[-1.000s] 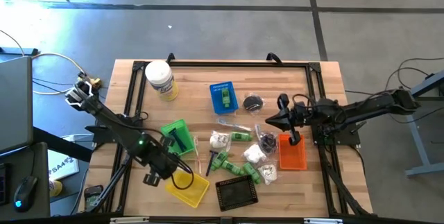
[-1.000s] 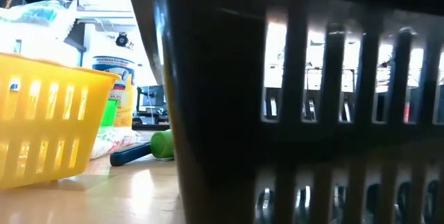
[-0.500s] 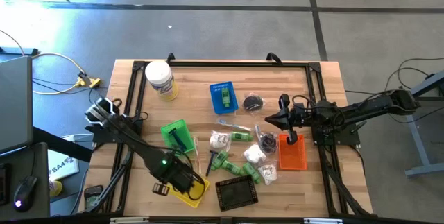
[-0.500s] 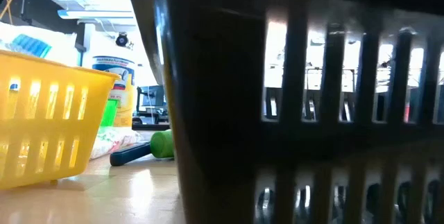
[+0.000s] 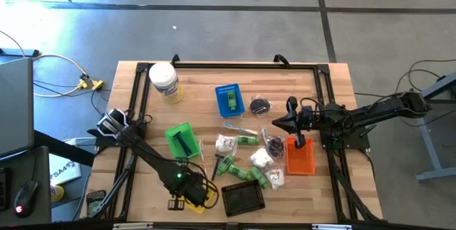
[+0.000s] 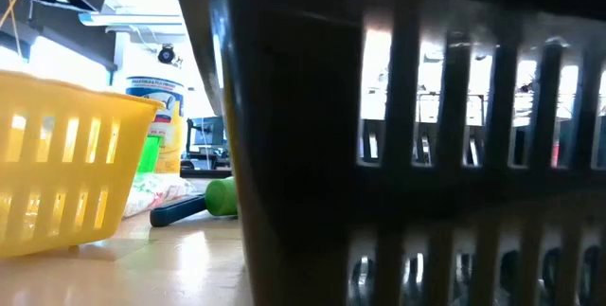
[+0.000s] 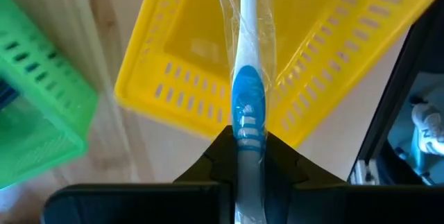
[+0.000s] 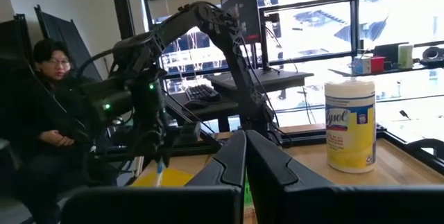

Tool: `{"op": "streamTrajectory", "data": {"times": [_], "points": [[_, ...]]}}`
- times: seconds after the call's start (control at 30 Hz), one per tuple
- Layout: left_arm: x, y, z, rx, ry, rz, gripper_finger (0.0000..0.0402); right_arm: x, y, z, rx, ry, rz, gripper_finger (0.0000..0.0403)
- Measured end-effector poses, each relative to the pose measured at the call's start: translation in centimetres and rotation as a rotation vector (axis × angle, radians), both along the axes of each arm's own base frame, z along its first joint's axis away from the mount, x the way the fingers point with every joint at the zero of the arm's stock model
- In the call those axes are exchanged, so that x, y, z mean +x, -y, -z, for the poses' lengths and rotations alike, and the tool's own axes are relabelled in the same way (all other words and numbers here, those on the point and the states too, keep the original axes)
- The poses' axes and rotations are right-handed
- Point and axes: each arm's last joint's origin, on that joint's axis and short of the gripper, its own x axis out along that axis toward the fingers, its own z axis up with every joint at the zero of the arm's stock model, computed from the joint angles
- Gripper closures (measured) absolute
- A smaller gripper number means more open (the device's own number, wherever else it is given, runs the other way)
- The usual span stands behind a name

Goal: Pick & Place Travel size toiletries
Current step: Put the blue toothbrush into the yellow bin

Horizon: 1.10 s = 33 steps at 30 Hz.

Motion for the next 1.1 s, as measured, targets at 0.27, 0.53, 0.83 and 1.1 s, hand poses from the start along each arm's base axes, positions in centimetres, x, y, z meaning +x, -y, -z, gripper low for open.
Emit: {"op": "streamTrajectory", "data": {"times": [0.27, 0.53, 0.83, 1.1], "points": [[0.7, 0.5, 1.2, -0.002, 0.013, 0.003, 0.0373, 0.0, 0.0, 0.0, -0.004, 0.004, 0.001, 0.0398], [1.2, 0.9, 1.9, -0.014, 0.030, -0.005, 0.0358, 0.0, 0.0, 0.0, -0.017, 0.005, 0.005, 0.0398], [1.4, 1.2, 2.1, -0.070, 0.013, -0.004, 0.0352, 0.0, 0.0, 0.0, -0.017, 0.005, 0.004, 0.0398], [1.6, 1.4, 2.1, -0.107, 0.027, -0.004, 0.0270, 0.0, 0.0, 0.0, -0.017, 0.004, 0.005, 0.0398]]}}
